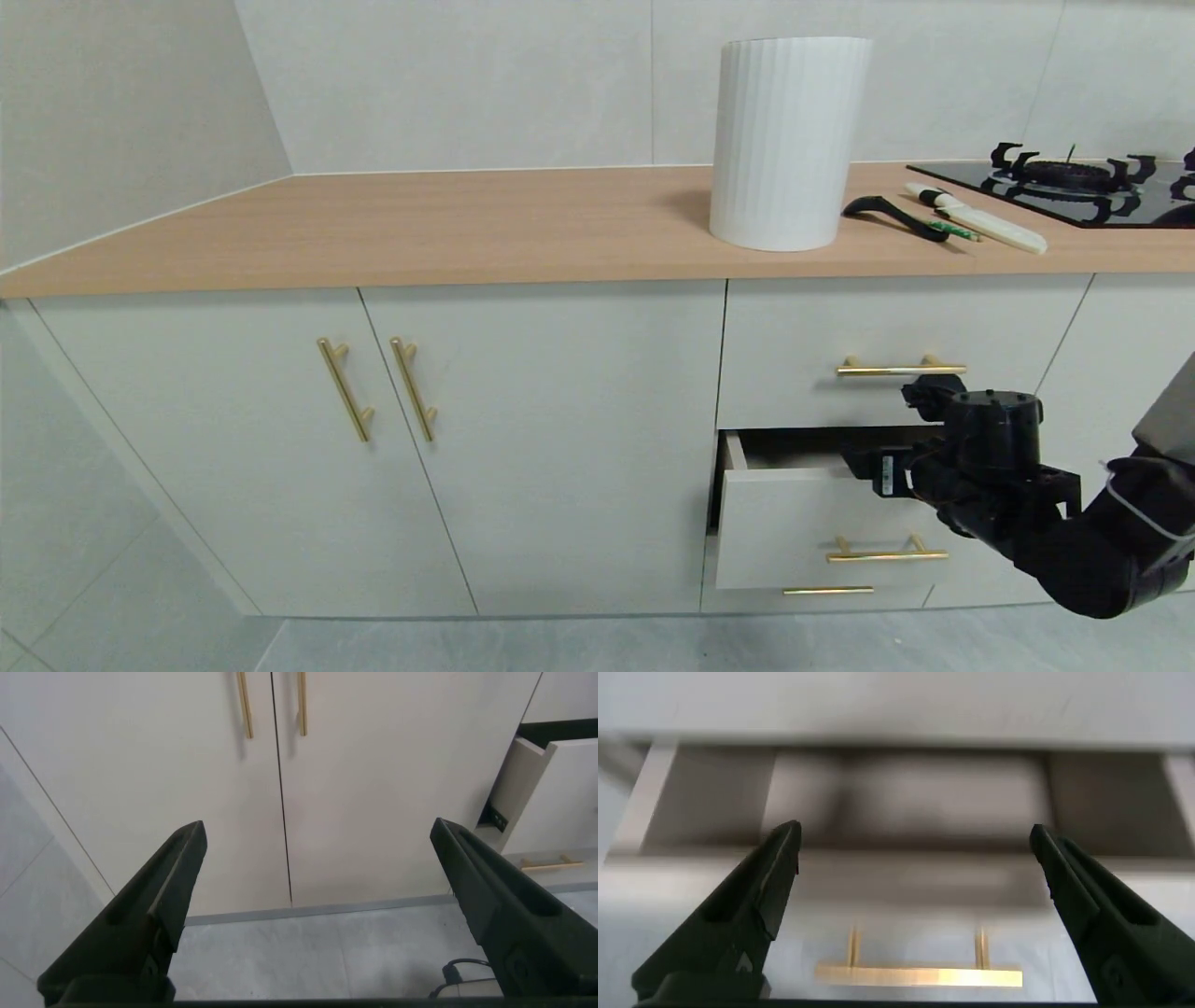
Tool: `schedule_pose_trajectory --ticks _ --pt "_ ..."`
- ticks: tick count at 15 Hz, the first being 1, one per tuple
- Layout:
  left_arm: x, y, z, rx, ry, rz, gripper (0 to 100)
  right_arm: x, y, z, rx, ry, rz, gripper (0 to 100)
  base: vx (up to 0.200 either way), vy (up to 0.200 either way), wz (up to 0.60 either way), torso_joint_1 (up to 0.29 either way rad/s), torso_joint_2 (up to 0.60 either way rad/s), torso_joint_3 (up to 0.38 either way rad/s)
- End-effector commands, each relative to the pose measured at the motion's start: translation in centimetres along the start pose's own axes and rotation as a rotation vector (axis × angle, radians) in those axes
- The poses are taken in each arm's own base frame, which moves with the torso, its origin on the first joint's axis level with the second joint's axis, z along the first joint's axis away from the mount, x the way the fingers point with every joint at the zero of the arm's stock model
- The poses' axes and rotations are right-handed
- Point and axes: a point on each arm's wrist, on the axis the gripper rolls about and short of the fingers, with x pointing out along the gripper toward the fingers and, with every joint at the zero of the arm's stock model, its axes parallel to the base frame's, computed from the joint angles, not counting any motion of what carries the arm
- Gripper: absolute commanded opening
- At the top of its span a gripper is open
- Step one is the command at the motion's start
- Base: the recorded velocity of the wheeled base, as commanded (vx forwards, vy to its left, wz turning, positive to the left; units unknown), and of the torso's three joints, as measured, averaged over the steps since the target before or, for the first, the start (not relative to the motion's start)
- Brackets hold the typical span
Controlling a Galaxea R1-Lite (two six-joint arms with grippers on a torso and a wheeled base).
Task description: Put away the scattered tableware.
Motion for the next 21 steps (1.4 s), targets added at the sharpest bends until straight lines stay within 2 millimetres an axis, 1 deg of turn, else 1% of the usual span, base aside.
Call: schedule_pose_trajectory --ticks 1,4,10,15,18,20,21 --pt "0.0 0.0 0.0 0.000 0.001 0.000 100 1.0 0.1 -1.8 -0.015 0.057 -0.010 100 0.000 0.000 0.00 0.000 0.00 0.000" --pt "0.0 0.0 0.0 0.000 0.001 0.000 100 0.5 -0.1 -2.3 -0.026 0.099 -0.005 100 0.000 0.000 0.00 0.000 0.00 0.000" --pt "0.0 0.0 0.0 0.001 0.001 0.000 100 -1.8 -0.4 -0.9 -0.043 0.180 0.016 100 0.000 0.000 0.00 0.000 0.00 0.000" --pt "0.0 0.0 0.0 0.000 0.001 0.000 100 -3.4 -0.2 -0.7 -0.075 0.269 0.035 100 0.000 0.000 0.00 0.000 0.00 0.000" --pt "0.0 0.0 0.0 0.000 0.001 0.000 100 -4.9 -0.3 0.0 -0.086 0.339 0.084 100 0.000 0.000 0.00 0.000 0.00 0.000" --pt "0.0 0.0 0.0 0.000 0.001 0.000 100 -5.4 -0.4 0.1 -0.092 0.368 0.085 100 0.000 0.000 0.00 0.000 0.00 0.000" --pt "0.0 0.0 0.0 0.000 0.001 0.000 100 -6.3 -0.5 0.7 -0.097 0.401 0.099 100 0.000 0.000 0.00 0.000 0.00 0.000"
